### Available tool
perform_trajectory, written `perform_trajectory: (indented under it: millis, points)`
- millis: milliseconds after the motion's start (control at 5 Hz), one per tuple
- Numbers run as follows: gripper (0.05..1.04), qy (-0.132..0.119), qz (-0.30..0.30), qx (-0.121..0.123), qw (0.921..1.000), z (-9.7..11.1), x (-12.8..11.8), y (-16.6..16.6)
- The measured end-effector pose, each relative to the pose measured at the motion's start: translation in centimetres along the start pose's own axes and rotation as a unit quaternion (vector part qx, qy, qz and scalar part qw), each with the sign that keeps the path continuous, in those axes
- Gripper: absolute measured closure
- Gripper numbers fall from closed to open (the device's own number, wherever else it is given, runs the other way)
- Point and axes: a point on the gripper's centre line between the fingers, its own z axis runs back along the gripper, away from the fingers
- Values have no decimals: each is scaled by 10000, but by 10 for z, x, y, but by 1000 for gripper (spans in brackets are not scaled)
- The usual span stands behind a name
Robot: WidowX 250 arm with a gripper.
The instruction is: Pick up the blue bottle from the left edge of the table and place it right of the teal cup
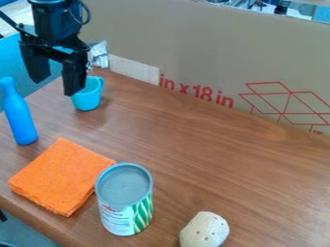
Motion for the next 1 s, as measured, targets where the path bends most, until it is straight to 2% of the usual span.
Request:
perform_trajectory:
  millis: [200,400,600,800,1000]
  points:
    - [82,114,-23,-41,9999,-6,-1,-2]
    - [82,-75,133,-83,9998,-6,0,18]
    - [82,-250,458,23,9986,1,-1,44]
    - [82,-276,454,-122,9985,7,-3,50]
    - [82,-147,646,-214,9976,-2,-6,63]
